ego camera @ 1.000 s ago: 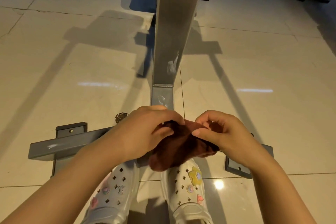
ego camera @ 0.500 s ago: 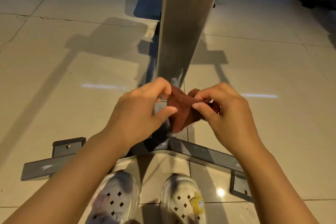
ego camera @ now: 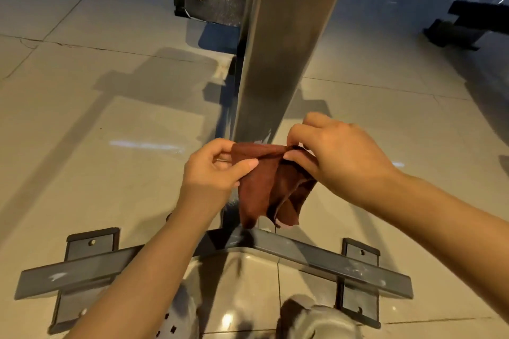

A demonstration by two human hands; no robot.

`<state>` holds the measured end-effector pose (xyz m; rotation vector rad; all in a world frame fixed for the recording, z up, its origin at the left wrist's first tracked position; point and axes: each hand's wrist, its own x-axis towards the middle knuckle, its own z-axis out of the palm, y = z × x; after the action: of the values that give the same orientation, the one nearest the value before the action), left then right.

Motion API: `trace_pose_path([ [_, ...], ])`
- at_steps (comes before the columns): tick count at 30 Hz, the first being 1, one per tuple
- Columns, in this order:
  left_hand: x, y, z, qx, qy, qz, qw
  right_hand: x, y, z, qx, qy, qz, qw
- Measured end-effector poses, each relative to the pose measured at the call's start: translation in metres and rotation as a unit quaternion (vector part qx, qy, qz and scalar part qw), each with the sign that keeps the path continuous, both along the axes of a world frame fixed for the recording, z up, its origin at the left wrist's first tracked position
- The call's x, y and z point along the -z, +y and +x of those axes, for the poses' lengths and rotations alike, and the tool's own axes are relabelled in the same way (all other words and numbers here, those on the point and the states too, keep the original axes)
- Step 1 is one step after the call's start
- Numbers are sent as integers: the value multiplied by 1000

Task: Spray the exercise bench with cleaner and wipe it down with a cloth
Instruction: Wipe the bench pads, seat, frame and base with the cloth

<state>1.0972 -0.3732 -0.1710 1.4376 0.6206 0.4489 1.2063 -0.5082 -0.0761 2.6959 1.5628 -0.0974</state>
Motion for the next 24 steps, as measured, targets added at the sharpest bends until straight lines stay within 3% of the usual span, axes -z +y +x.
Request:
trace_pose_path([
  [3,0,2,2,-30,-38,36,998,1,9,8,43,-41,49,997],
  [6,-10,3,5,-43,-71,99,992,25,22,7,161,47,193,967],
  [8,-22,9,10,-46,-79,140,986,43,31,3,229,135,322,909],
  [10,-34,18,16,-46,-87,165,981,54,42,-8,275,192,460,822],
  [14,-53,32,24,-33,-112,222,968,63,73,-32,256,218,651,680],
  [17,-58,39,27,-59,-119,217,967,66,102,-27,264,153,699,646],
  [20,-47,38,30,-54,-67,140,986,81,122,-18,282,77,736,611],
  [23,-32,37,30,-9,-6,105,994,100,135,-16,352,165,751,534],
  [24,-28,36,30,0,4,101,995,107,139,-15,372,205,738,524],
])
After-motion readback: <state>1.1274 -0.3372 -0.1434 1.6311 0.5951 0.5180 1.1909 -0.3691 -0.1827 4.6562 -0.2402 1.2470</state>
